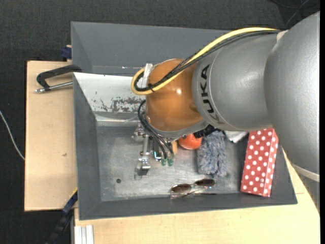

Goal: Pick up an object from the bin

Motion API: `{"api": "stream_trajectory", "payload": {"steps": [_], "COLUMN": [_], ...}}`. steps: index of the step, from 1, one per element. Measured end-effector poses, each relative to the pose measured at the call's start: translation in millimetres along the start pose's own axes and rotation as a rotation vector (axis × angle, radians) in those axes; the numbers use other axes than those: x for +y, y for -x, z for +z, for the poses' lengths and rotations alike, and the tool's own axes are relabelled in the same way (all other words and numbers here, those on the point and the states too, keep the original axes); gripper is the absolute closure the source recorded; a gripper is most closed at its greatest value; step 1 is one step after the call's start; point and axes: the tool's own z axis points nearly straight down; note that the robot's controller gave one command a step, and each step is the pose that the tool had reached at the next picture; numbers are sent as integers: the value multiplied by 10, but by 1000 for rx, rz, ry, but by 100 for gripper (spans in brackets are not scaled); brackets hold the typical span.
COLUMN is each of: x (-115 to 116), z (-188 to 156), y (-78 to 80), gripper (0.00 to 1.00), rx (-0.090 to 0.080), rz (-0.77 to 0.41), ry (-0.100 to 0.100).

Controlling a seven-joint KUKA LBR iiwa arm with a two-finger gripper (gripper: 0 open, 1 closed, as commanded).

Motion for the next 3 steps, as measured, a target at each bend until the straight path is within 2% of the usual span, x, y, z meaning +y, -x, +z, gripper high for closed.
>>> {"api": "stream_trajectory", "payload": {"steps": [1, 2, 3], "x": [-58, -1004, -981], "z": [7, 691, 164], "y": [52, 391, 617], "gripper": [0, 0, 0], "rx": [-11, -11, -8], "rz": [-12, -44, 173], "ry": [5, 1, 2]}}
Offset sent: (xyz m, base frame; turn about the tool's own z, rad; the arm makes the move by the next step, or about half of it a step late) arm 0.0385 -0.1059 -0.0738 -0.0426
